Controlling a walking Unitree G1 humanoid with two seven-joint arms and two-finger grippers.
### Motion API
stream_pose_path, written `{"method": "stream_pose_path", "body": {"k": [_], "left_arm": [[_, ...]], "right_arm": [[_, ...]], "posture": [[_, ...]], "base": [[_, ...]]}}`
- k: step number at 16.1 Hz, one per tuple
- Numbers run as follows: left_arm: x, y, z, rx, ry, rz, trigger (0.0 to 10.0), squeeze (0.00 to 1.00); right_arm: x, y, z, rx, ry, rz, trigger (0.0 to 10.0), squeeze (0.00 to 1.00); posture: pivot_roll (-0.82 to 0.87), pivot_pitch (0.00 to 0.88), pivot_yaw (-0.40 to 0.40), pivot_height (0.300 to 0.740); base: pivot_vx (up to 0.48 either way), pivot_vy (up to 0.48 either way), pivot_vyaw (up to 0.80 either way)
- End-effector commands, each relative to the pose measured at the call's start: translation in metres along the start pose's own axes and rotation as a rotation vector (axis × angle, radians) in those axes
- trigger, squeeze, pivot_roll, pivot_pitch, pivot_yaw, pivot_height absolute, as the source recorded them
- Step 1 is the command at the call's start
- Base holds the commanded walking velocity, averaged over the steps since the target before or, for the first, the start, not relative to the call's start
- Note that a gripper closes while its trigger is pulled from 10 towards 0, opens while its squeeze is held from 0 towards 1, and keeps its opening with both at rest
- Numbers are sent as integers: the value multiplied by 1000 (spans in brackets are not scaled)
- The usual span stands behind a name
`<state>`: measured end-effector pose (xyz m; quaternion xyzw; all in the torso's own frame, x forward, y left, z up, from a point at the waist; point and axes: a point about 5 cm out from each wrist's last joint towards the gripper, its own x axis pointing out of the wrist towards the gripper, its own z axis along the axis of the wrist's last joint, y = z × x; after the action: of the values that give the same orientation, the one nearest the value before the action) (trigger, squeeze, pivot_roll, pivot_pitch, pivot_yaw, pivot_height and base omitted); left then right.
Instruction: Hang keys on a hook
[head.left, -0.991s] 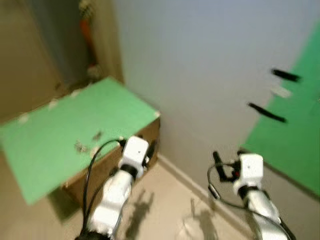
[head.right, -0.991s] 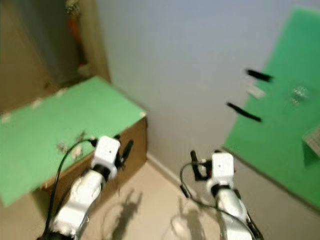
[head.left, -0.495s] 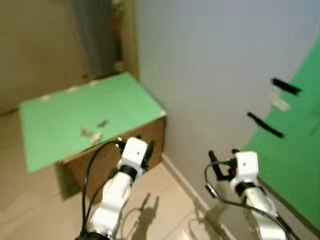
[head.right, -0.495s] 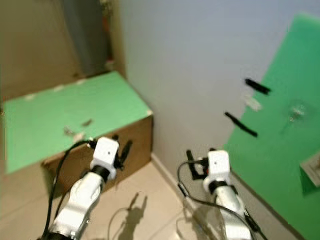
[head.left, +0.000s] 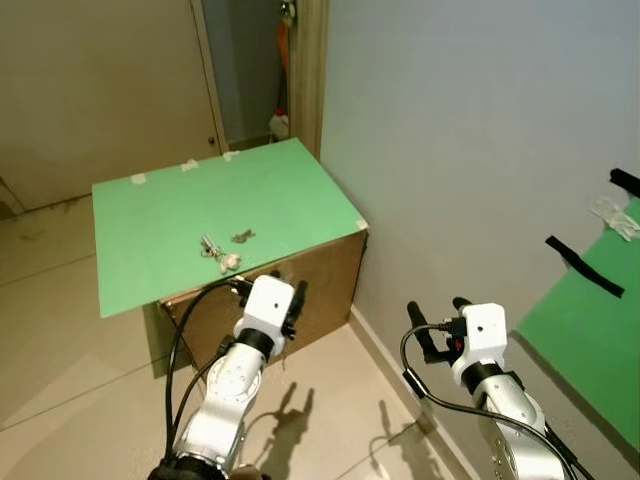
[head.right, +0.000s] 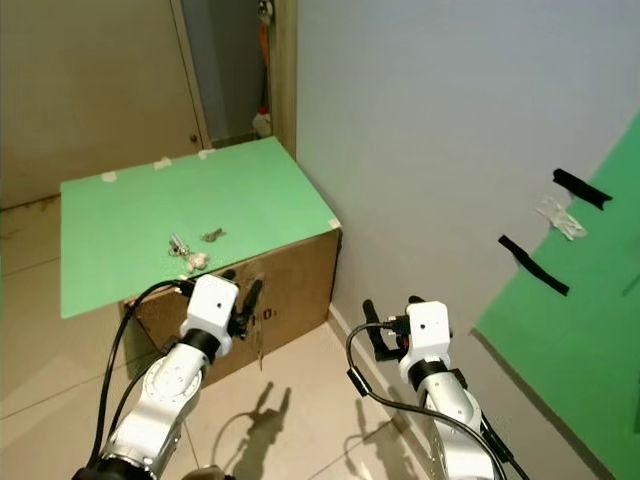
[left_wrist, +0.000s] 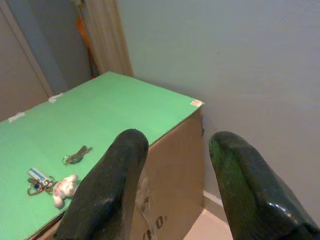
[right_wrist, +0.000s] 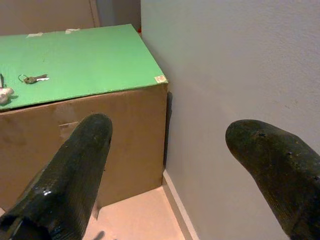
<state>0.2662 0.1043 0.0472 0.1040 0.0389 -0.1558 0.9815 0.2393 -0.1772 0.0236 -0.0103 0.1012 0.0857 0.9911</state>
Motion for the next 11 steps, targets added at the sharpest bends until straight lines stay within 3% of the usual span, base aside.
{"method": "stream_pose_path", "body": {"k": [1,3,4,6,8,11], "left_arm": [[3,-1,0,-20,2,-23,10000,0],[4,4,2,-93,-13,-26,10000,0],[4,3,2,-38,0,-28,10000,0],[5,5,0,-69,9,-4,10000,1000],[7,6,0,-99,13,-8,10000,1000],[8,6,0,-74,17,-13,10000,1000]], "right_arm": [[0,-2,3,5,-15,-19,10000,0],[-2,-1,3,10,-18,-27,10000,0],[-3,-1,1,15,-16,-32,10000,0],[-3,-1,0,20,-13,-42,10000,0],[-4,-3,0,20,-11,-49,10000,0],[-2,-3,0,15,-9,-47,10000,0]], "posture": [[-129,0,-11,740],[-137,0,-6,740],[-140,0,-3,740],[-146,0,0,740],[-145,0,0,740],[-145,0,-2,740]], "base": [[0,0,494],[0,0,494],[0,0,488],[0,0,494],[0,0,491],[0,0,492]]}}
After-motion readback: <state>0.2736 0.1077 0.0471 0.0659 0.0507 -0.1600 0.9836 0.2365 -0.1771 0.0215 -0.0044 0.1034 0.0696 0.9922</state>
